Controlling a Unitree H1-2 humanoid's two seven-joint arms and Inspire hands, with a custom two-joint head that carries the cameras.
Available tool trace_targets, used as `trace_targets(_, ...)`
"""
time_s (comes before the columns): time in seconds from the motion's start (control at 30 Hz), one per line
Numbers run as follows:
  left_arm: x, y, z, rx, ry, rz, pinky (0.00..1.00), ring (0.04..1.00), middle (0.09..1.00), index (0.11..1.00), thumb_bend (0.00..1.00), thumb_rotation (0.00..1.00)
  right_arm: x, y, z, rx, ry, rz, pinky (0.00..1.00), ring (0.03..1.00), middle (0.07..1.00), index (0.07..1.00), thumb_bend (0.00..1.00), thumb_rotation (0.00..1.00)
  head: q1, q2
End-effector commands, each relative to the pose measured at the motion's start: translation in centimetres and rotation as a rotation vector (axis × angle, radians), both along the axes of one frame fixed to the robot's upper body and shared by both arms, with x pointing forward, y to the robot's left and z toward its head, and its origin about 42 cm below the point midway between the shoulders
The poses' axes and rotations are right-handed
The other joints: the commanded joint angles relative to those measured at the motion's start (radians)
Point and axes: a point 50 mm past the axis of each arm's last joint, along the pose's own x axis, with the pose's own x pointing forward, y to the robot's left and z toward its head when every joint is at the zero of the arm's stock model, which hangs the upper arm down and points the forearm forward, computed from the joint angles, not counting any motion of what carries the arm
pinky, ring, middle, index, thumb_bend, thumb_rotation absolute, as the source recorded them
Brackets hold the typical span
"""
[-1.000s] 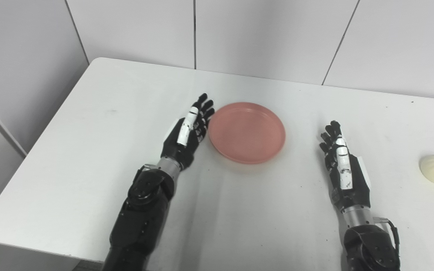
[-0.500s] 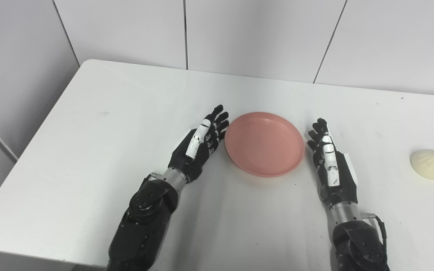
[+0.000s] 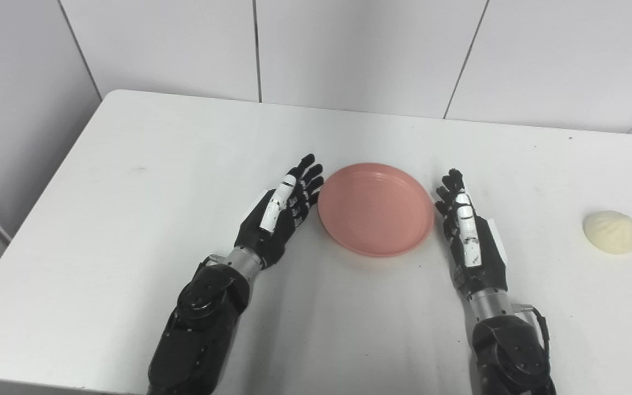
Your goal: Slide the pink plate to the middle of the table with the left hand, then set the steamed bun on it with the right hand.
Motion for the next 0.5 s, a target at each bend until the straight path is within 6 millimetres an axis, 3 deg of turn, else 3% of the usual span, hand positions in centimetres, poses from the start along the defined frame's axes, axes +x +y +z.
trace_targets(0.0, -1.0, 0.7, -1.9, 0.017, 0.097, 0.018, 1.00, 1.000, 1.000, 1.000, 0.36, 1.00, -0.9, 0.3, -1.6, 0.010, 0.024, -0.034, 1.00, 0.998, 1.000, 1.000, 0.20, 1.00, -0.009, 0.000)
trace_targets(0.1, -0.9, 0.9, -2.0, 0.014, 0.100, 0.031, 1.00, 1.000, 1.000, 1.000, 0.37, 1.00, -0.7, -0.1, -0.6, 0.009, -0.004, -0.056, 1.00, 1.000, 1.000, 1.000, 0.24, 1.00, -0.024, -0.002)
trace_targets(0.3, -1.0, 1.6, -2.2, 0.013, 0.104, 0.053, 1.00, 1.000, 1.000, 1.000, 0.36, 1.00, 0.3, -1.6, 2.4, -0.038, -0.135, -0.125, 1.00, 0.990, 1.000, 1.000, 0.20, 1.00, -0.095, -0.018)
trace_targets(0.4, -1.1, 2.1, -2.3, 0.012, 0.105, 0.054, 1.00, 1.000, 1.000, 1.000, 0.35, 1.00, 1.1, -2.8, 3.9, -0.082, -0.200, -0.152, 1.00, 0.998, 1.000, 1.000, 0.38, 1.00, -0.116, -0.023)
trace_targets(0.47, -1.0, 2.5, -2.5, 0.013, 0.103, 0.051, 1.00, 1.000, 1.000, 1.000, 0.35, 1.00, 1.6, -3.5, 5.1, -0.137, -0.241, -0.173, 1.00, 1.000, 0.998, 1.000, 0.53, 1.00, -0.168, -0.033)
